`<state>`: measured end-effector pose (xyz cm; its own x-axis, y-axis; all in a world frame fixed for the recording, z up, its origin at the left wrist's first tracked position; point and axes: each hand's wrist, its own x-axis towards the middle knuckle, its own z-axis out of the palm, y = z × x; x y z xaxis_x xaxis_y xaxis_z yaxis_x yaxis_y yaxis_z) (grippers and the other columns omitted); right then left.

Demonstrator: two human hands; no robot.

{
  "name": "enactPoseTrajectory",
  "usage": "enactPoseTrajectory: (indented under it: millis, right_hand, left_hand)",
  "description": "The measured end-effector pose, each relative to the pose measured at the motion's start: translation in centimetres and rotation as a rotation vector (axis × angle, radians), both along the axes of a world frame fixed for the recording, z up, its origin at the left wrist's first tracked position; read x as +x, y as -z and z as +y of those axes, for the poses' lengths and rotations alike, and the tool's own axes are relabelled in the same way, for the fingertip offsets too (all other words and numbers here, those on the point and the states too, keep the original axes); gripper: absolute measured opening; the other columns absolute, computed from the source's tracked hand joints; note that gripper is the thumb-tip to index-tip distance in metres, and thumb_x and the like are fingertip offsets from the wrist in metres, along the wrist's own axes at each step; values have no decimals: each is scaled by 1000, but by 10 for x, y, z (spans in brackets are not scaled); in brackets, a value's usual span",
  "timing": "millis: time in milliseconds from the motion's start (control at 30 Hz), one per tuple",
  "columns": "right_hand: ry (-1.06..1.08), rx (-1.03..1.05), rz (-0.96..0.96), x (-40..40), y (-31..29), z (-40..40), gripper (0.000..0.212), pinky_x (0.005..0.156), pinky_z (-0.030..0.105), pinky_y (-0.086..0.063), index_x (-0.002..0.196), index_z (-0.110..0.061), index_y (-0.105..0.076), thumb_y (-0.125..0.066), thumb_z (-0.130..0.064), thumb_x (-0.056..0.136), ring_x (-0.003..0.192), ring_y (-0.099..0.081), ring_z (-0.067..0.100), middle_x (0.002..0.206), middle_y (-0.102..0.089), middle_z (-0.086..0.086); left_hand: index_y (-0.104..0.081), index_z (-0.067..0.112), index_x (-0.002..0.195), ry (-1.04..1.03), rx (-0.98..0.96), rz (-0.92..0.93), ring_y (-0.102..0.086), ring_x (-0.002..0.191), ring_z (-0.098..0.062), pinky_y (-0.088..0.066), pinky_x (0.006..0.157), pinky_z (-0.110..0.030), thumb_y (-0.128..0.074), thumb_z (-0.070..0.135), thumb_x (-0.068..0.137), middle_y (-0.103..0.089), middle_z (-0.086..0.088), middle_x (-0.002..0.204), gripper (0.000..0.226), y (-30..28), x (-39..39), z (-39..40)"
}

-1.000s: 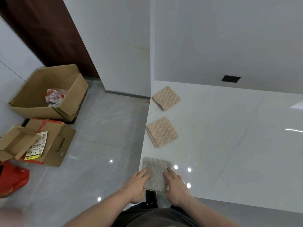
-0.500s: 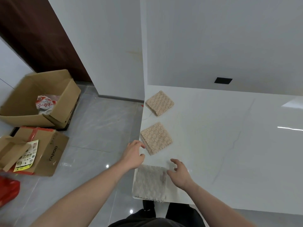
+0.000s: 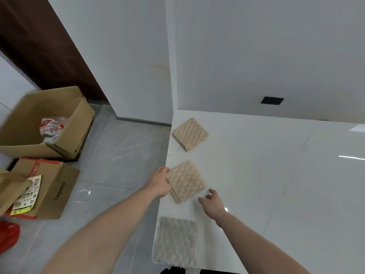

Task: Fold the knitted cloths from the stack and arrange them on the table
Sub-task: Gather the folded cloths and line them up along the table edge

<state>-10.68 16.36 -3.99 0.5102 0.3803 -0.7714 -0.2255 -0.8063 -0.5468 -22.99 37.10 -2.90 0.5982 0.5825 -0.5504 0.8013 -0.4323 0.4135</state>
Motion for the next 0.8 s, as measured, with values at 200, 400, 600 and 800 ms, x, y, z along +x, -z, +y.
enactPoseTrajectory:
  millis: [200,400,600,800]
  right_hand:
    - [41,18,29,16,16,23,82,94,35,-51,157,-19,-24,-66,-40,90,108,-61,21,123,-60,-4]
    - [81,12,30,24,28,38,65,74,32,-54,145,-19,-37,-65,-34,88,82,-62,18,101,-65,-2]
    - [84,4,-56,27,23,44,18,59,24,-44,107,-13,-57,-60,-19,91,75,-59,13,96,-65,1]
    - [73,129,-192,40,6,51,13,60,20,-42,109,-17,-54,-56,-21,97,81,-58,6,98,-60,-5]
  left_hand:
    - [-26,21,158,-64,-112,75,-38,145,-27,-35,117,-34,-58,22,90,-33,-5,161,75,15,16,10]
    - [-28,23,158,-107,-176,96,-44,141,-26,-39,115,-38,-55,28,86,-39,-5,159,77,34,21,17]
    - [-47,23,145,-164,-169,34,-57,124,-25,-49,101,-35,-56,28,93,-57,-4,141,53,29,19,9]
    - [-62,23,113,-290,-201,-90,-60,94,-13,-41,65,-16,-63,25,93,-64,7,102,21,19,5,-7]
